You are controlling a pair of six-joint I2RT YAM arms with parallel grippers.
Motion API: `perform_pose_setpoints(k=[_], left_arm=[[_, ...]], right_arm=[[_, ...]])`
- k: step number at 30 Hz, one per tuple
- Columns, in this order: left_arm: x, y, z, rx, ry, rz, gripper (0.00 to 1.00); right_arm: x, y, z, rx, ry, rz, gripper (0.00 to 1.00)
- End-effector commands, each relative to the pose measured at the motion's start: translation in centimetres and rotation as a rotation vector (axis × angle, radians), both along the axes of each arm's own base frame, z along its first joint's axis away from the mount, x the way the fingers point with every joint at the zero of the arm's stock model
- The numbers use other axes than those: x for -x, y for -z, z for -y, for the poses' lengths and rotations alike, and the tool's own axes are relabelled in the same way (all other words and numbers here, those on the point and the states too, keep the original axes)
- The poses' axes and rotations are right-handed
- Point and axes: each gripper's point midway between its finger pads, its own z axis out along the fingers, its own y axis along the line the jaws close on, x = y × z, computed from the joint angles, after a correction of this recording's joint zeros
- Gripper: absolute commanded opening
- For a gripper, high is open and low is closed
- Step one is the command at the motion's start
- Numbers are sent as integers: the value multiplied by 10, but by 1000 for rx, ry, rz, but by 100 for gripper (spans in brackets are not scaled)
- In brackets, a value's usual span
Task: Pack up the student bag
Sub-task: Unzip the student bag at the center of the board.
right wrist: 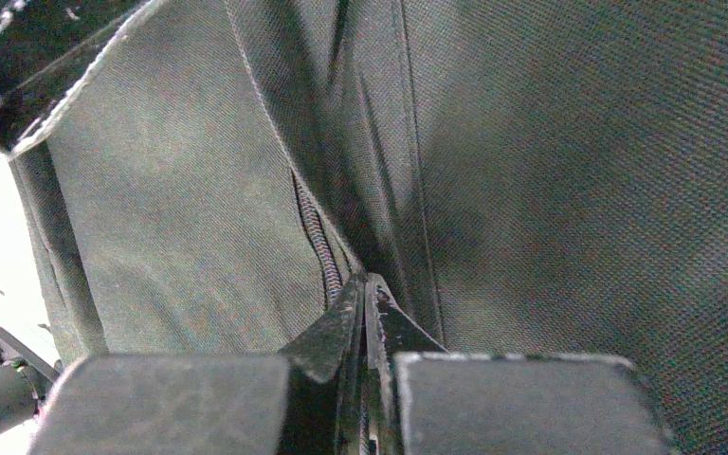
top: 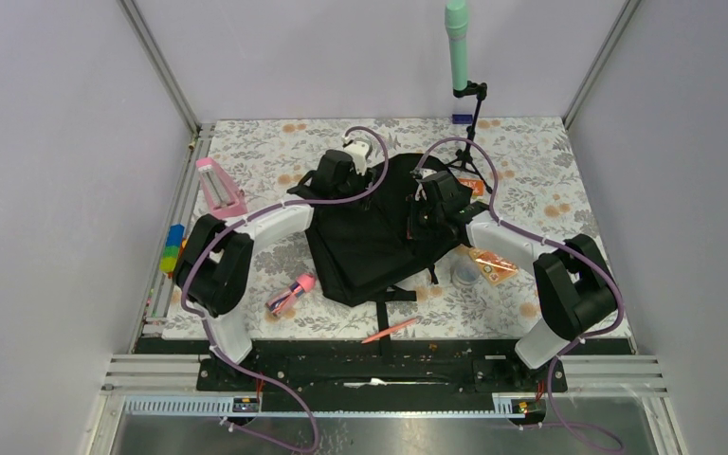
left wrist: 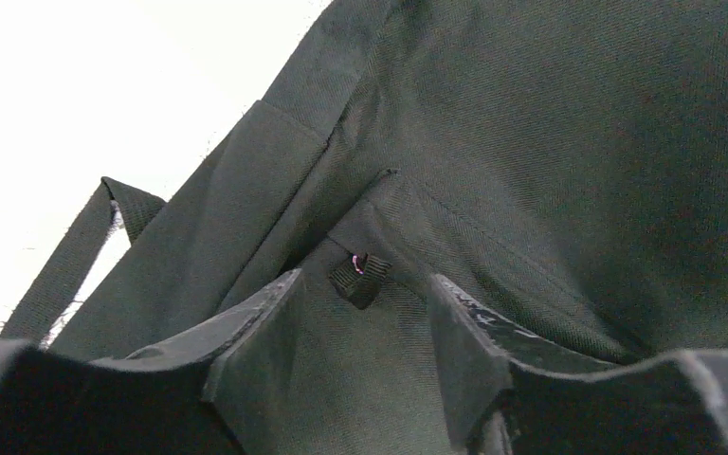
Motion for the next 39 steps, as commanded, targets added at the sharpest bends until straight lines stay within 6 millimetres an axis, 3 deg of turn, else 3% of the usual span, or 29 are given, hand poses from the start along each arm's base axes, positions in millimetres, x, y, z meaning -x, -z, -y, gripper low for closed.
perform_pose_setpoints(k=[1,5,11,14,33,39], left_arm=[[-18,-23,7,22,9,79,50],[-20,-16,5,4,-1,79,36],[-16,-8,5,7,8,76,0],[-11,-10,4,18,5,75,0],[84,-15,78,207,238,-3,0],[109,-22,91,254,275,-11,0]], right_arm=[[4,-13,-1,-16,-23,-3,0],[4,-13,-2,-20,-25,-5,0],[4,-14,-3,-24,-24,-6,0],[4,-13,-2,-23,-20,-8,0],[-3,-18,-10,-59,-1,-11,0],[-8,-23,-11,-62,4,7,0]])
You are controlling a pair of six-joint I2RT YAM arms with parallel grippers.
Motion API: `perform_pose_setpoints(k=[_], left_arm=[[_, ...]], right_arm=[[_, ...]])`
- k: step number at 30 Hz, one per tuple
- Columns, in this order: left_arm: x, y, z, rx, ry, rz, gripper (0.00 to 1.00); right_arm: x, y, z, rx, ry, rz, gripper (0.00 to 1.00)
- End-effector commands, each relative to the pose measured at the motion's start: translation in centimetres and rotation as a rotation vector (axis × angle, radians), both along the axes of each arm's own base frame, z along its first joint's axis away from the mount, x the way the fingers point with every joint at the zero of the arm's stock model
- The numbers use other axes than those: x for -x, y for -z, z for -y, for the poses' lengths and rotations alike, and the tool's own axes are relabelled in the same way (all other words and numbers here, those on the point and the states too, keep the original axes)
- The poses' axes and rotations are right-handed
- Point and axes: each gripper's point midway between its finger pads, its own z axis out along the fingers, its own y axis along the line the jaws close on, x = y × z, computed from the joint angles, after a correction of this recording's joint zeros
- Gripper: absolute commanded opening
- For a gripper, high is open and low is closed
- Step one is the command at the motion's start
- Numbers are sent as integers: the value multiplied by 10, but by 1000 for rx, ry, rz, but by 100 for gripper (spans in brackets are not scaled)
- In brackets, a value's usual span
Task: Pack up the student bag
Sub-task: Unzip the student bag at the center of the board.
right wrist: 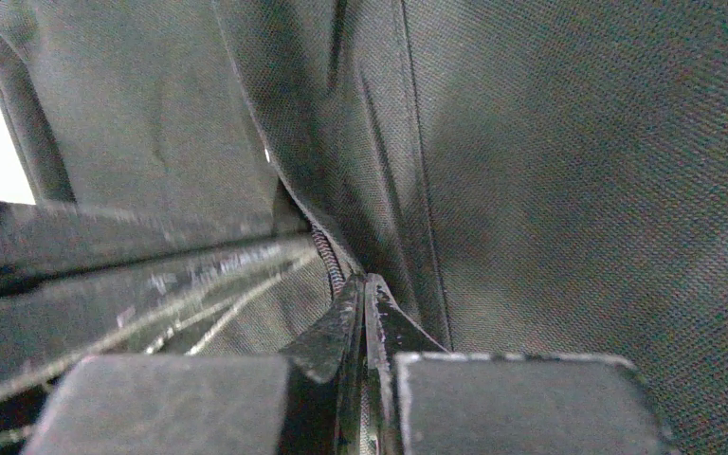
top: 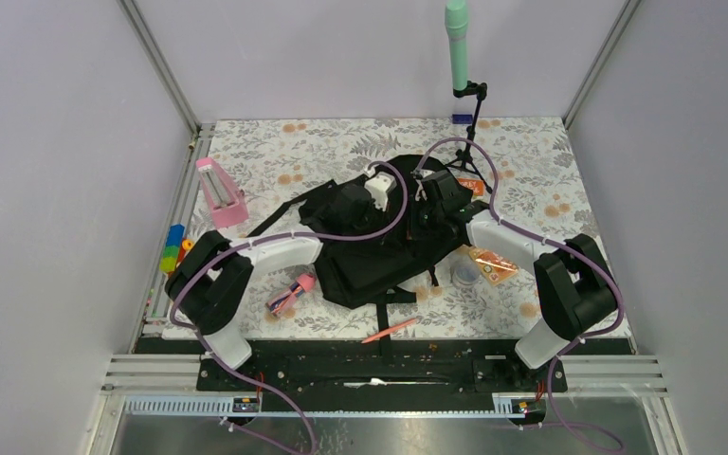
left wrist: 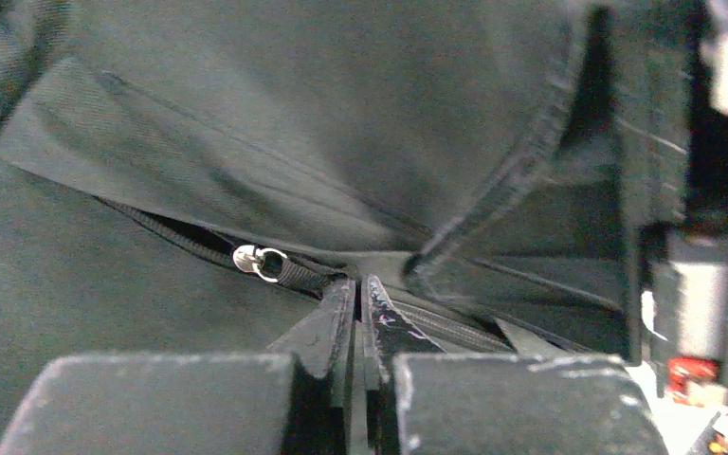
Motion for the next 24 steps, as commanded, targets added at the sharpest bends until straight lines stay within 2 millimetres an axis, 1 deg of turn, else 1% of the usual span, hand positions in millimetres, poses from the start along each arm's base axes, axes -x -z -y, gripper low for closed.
perform_pose_setpoints(k=[1,6,8,13,18,24], left_arm=[[25,-41,26,157,78,43,0],[47,-44,23,177,82,40,0],[57,-46,26,197,96,35,0],[87,-53,47,259,167,6,0],[112,-59,70,306,227,-17,0],[136,-53,81,280,274,-24,0]], right_arm=[[-14,-23,-10,-46,-2,49,0],[-17,-27,-9,-44,4,65,0],[-18,-29,-9,-46,4,70,0],[-21,-31,-10,-48,8,75,0],[-22,-34,-12,-55,6,79,0],[-23,-40,-11,-51,3,94,0]])
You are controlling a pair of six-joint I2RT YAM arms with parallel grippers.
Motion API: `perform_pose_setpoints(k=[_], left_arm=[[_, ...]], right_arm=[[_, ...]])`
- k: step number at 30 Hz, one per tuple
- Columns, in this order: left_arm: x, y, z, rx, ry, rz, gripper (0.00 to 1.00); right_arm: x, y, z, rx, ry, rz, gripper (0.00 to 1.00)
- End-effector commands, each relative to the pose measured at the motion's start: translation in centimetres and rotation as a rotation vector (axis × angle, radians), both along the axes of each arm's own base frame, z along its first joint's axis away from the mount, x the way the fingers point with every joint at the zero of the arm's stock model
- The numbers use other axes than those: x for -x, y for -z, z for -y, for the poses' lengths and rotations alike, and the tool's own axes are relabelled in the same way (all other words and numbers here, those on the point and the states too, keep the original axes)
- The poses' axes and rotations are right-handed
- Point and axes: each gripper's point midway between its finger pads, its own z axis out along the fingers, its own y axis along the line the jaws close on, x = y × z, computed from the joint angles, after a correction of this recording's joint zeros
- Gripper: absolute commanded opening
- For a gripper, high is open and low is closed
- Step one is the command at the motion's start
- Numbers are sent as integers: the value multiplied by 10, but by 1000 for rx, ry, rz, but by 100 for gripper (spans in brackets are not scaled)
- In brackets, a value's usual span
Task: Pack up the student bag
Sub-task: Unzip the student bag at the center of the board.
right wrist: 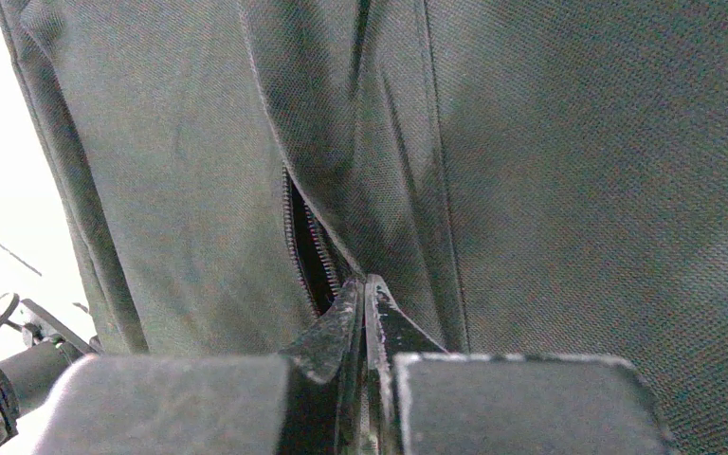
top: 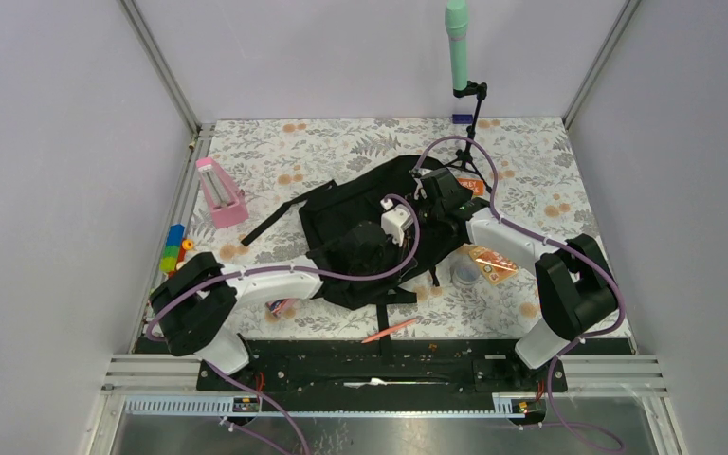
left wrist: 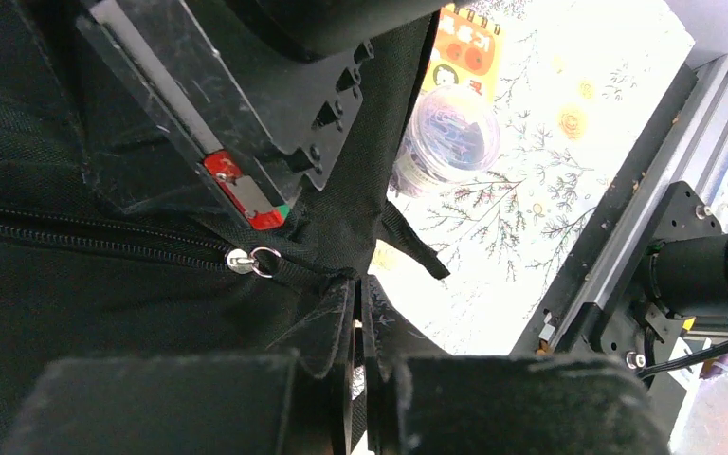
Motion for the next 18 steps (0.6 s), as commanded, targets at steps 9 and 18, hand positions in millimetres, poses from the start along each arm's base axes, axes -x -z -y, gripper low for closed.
perform_pose_setpoints(k=[9,18], left_arm=[[-15,-93,-32,-10,-191,178,62],[-65,-107,-109,-31,-466,121,85]], right_arm=[[-16,-38,-5,-47,-3,118,0],[-12,-38,-3,-38,-28,130,0]])
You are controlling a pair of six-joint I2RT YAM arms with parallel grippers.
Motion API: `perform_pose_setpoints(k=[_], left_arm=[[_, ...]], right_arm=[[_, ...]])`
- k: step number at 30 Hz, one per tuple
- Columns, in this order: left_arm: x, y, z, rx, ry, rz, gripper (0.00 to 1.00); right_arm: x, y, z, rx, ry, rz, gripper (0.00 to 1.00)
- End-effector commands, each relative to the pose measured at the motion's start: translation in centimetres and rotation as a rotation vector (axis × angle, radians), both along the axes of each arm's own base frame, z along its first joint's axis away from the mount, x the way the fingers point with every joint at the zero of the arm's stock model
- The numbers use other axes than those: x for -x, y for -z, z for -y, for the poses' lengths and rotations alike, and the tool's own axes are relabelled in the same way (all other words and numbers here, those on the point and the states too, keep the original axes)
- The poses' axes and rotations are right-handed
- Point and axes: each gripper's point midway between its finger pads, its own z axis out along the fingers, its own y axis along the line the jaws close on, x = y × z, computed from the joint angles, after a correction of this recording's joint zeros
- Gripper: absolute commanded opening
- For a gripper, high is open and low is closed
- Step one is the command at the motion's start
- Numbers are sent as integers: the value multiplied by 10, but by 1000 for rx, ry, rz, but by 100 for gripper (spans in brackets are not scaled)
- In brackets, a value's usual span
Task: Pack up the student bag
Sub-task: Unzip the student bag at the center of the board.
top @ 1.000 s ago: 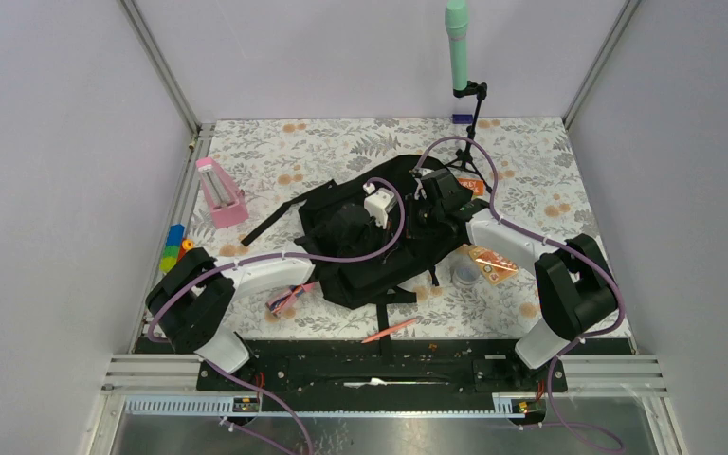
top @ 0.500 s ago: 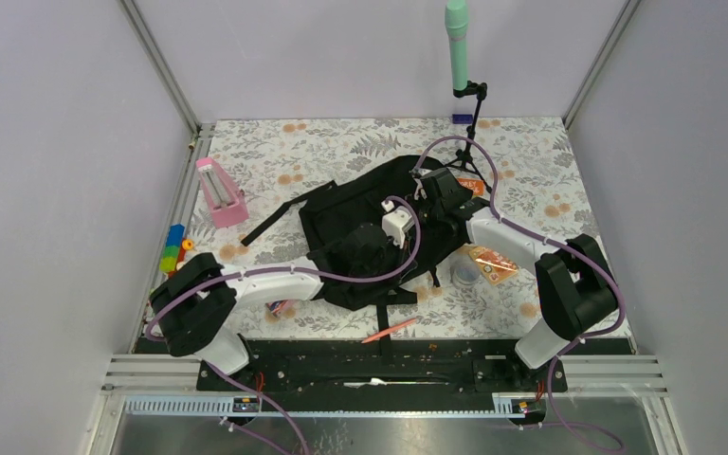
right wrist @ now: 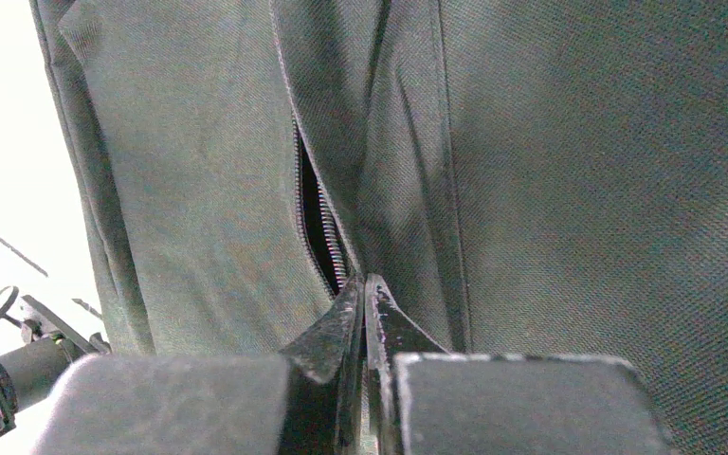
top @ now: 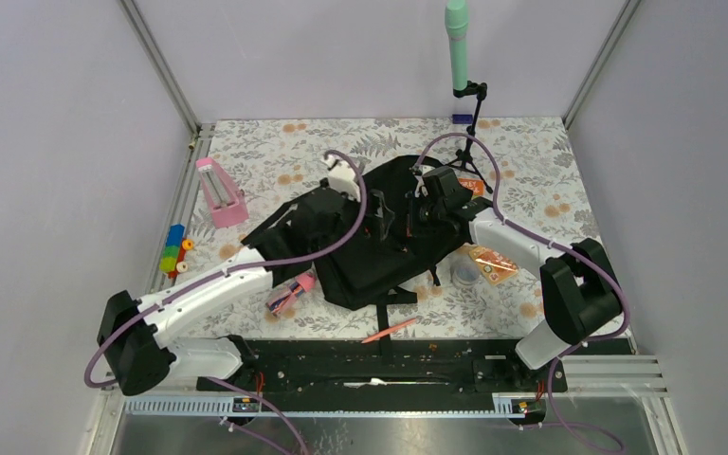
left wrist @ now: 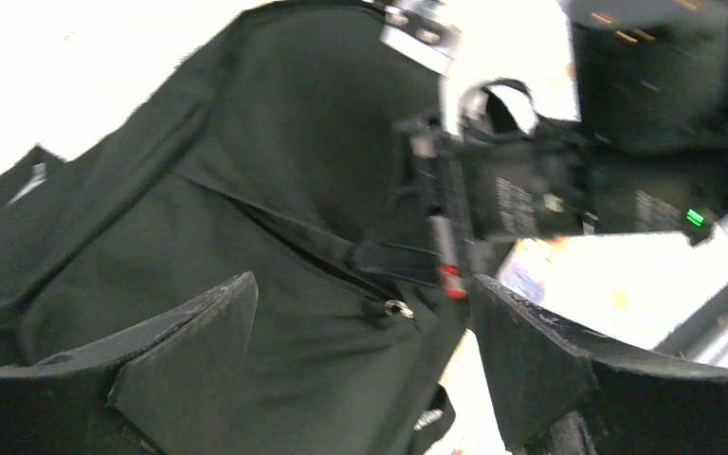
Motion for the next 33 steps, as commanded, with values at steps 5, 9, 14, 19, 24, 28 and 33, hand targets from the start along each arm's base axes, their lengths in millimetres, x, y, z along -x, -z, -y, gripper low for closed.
perform_pose_setpoints(k=[5,9,14,19,24,28,33], left_arm=[[-36,38,-44,41,-195,-164,85],[-49,65,-41,75,-242,-265,83],[-61,90,-26,77,-254,-337,82],[-74,117,-19,55,-285,-397,81],[-84,125,-11,36,-298,-410,82],[-88,128,-8,40,-302,-413,82],[-89,132,-7,46,-308,-416,82]], right_arm=[[-10,-25,-3,-36,-23,105,0],[-9,-26,-2,-61,-4,133,0],[-8,-24,-2,-69,4,126,0],[-7,-23,-3,-81,2,123,0],[-6,-21,-3,-75,-2,123,0],[-5,-18,-1,-68,-1,122,0],[-5,-17,-1,-63,-5,123,0]])
